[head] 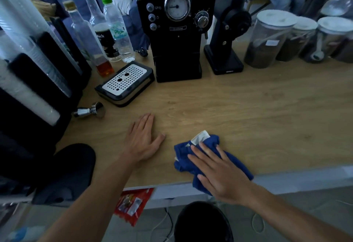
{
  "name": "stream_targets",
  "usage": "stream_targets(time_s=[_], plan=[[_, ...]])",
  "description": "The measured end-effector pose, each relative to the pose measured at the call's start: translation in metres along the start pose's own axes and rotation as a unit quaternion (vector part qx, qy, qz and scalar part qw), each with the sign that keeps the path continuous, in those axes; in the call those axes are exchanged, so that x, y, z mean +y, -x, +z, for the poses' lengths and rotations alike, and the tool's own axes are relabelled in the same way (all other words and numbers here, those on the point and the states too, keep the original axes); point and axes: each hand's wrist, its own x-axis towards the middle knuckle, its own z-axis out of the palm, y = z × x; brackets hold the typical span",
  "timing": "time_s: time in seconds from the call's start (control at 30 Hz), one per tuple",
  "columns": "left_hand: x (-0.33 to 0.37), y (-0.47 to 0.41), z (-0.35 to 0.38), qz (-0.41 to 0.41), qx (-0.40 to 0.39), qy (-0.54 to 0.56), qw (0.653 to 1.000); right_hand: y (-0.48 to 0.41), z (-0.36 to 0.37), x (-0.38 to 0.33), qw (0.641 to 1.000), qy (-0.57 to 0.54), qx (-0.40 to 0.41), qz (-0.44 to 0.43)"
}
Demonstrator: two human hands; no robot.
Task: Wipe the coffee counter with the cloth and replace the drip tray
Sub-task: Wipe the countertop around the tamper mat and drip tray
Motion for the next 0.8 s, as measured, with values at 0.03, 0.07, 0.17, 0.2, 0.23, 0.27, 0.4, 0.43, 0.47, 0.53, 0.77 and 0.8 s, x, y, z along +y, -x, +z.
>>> stream_targets(time_s=[0.03,0.07,0.17,0.2,0.23,0.27,0.4,0.43,0.47,0.53,0.77,0.8], plan=[[0.000,0.003,-0.001,-0.003,0.000,0.002,1.000,0.008,0.002,-0.006,1.000,-0.001,0.008,0.001],[0.000,0.004,-0.003,-0.005,0.001,0.002,1.000,0.014,0.004,-0.011,1.000,-0.005,0.018,0.004],[-0.001,0.006,-0.006,-0.015,0.005,0.000,1.000,0.021,0.005,-0.022,0.993,-0.099,0.049,0.038],[-0.004,0.006,-0.009,-0.021,0.009,-0.003,1.000,0.016,0.002,-0.025,0.982,-0.162,0.072,0.066],[-0.008,0.004,-0.011,-0.027,0.010,-0.009,1.000,0.007,-0.001,-0.029,0.965,-0.223,0.088,0.101],[-0.011,0.002,-0.012,-0.029,0.012,-0.019,0.999,-0.002,-0.004,-0.031,0.947,-0.271,0.104,0.135],[-0.017,0.000,-0.013,-0.021,0.021,-0.035,0.999,-0.049,-0.012,-0.030,0.897,-0.342,0.165,0.228],[-0.017,-0.001,-0.013,-0.023,0.022,-0.029,0.999,-0.062,-0.014,-0.026,0.890,-0.349,0.173,0.239],[-0.017,-0.001,-0.013,-0.025,0.023,-0.023,0.999,-0.077,-0.017,-0.021,0.884,-0.352,0.177,0.250],[-0.017,0.000,-0.012,-0.029,0.025,-0.022,0.999,-0.106,-0.022,-0.010,0.880,-0.347,0.177,0.270],[-0.017,-0.003,-0.010,-0.052,0.011,-0.022,0.998,-0.205,-0.029,0.033,0.897,-0.278,0.168,0.299],[-0.018,-0.004,-0.010,-0.052,0.006,-0.019,0.998,-0.217,-0.029,0.038,0.904,-0.263,0.158,0.298]])
